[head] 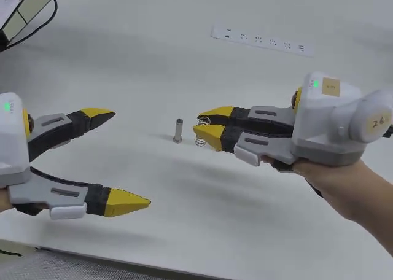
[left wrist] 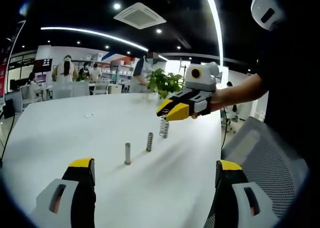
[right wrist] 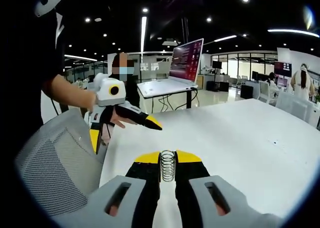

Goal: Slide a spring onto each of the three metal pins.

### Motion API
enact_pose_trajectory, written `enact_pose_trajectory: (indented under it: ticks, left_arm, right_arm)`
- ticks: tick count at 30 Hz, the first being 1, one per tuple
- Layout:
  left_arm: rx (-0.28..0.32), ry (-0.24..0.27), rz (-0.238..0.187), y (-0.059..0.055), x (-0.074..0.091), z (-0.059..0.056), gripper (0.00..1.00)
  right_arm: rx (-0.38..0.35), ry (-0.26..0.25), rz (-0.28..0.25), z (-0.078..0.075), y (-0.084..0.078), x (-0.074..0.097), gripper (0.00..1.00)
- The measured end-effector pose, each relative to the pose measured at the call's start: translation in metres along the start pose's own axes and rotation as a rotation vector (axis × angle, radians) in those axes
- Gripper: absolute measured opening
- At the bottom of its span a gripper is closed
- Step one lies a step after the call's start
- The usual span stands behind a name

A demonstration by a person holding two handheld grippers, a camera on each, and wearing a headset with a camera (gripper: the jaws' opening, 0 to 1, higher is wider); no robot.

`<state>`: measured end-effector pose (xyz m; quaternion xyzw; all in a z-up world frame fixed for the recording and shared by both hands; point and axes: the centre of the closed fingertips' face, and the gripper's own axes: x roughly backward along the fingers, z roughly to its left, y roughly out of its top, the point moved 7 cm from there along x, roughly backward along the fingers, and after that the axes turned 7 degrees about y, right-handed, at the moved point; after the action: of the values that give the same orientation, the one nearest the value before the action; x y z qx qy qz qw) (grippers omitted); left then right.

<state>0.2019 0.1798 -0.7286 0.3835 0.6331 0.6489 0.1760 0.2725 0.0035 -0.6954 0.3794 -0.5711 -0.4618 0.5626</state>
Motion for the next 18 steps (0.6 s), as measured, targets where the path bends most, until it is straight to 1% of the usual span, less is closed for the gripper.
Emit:
enact_pose_trajectory:
  ticks: [2, 4, 7, 8, 14, 16, 18]
  left_arm:
    - [0.006, -0.001, 0.003, 0.000, 0.000, 0.000, 0.98]
    - [0.010, 0.000, -0.001, 0.000, 0.002, -0.001, 0.98]
    - [0.017, -0.001, -0.002, -0.001, 0.003, -0.001, 0.98]
    - [0.017, -0.001, 0.004, -0.002, 0.003, -0.002, 0.98]
    - [0.021, 0.007, 0.004, -0.002, 0.003, -0.001, 0.98]
    - [0.020, 0.009, 0.003, -0.001, 0.003, -0.001, 0.98]
    - [0.020, 0.011, 0.003, -0.001, 0.003, -0.001, 0.98]
  right_arm:
    - [-0.006, -0.006, -0.005, -0.003, 0.000, -0.002, 0.08]
    - [-0.027, -0.018, -0.020, -0.007, 0.001, -0.004, 0.08]
    - [-0.034, -0.034, -0.021, -0.014, 0.002, -0.007, 0.08]
    - [-0.031, -0.038, -0.017, -0.016, 0.003, -0.009, 0.08]
    - [-0.027, -0.033, -0.022, -0.024, 0.009, -0.017, 0.08]
    - [-0.040, -0.038, -0.034, -0.029, 0.010, -0.020, 0.08]
    - [-0.037, -0.043, -0.028, -0.032, 0.011, -0.022, 0.07]
